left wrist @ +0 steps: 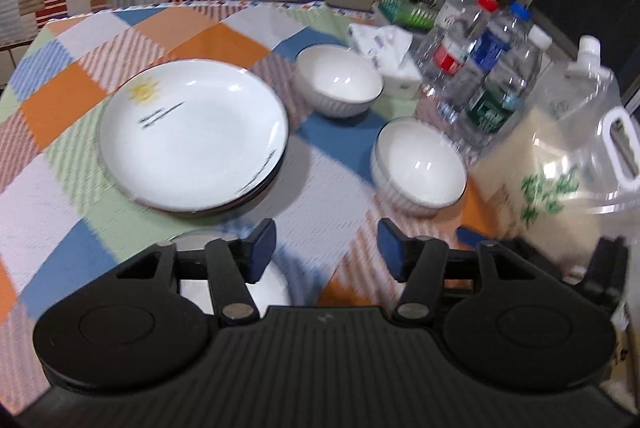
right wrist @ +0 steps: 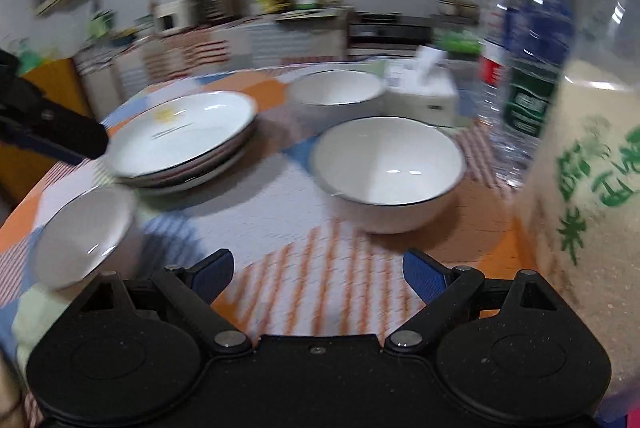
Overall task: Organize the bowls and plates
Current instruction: 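Lift the white bowl and carry it toward a second white bowl, then lower the held bowl into the second white bowl with the left gripper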
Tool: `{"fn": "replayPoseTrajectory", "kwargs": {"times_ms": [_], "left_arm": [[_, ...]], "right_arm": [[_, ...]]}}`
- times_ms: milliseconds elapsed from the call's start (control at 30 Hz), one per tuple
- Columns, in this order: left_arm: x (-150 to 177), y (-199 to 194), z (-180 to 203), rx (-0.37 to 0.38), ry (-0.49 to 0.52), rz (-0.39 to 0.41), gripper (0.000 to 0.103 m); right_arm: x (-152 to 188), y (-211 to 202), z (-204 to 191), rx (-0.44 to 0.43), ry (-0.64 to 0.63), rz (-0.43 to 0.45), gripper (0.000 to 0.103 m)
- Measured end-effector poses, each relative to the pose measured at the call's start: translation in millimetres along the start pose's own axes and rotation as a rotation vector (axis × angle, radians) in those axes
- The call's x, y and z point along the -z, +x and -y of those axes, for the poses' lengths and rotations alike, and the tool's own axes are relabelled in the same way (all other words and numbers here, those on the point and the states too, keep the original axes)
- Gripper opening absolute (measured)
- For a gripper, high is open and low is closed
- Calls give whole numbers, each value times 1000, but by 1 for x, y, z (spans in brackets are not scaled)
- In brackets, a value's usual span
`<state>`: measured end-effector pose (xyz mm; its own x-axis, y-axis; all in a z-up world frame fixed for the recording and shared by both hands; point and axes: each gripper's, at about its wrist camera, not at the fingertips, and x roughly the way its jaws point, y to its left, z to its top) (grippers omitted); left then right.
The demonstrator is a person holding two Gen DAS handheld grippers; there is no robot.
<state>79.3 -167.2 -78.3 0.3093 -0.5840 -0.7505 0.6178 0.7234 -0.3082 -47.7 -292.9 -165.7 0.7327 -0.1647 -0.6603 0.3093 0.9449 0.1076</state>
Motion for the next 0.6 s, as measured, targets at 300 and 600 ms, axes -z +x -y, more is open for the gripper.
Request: {"fn": "replayPoseTrajectory", "kwargs": {"times_ms": [300,600], "left_arm": [[-13,57,19,55,-14,38,66],[-18,113,39,57,21,-10,66]], "right_arm": [[-10,51,9,79,28,-50,94],[-13,70,23,147,25,-18,94]]}}
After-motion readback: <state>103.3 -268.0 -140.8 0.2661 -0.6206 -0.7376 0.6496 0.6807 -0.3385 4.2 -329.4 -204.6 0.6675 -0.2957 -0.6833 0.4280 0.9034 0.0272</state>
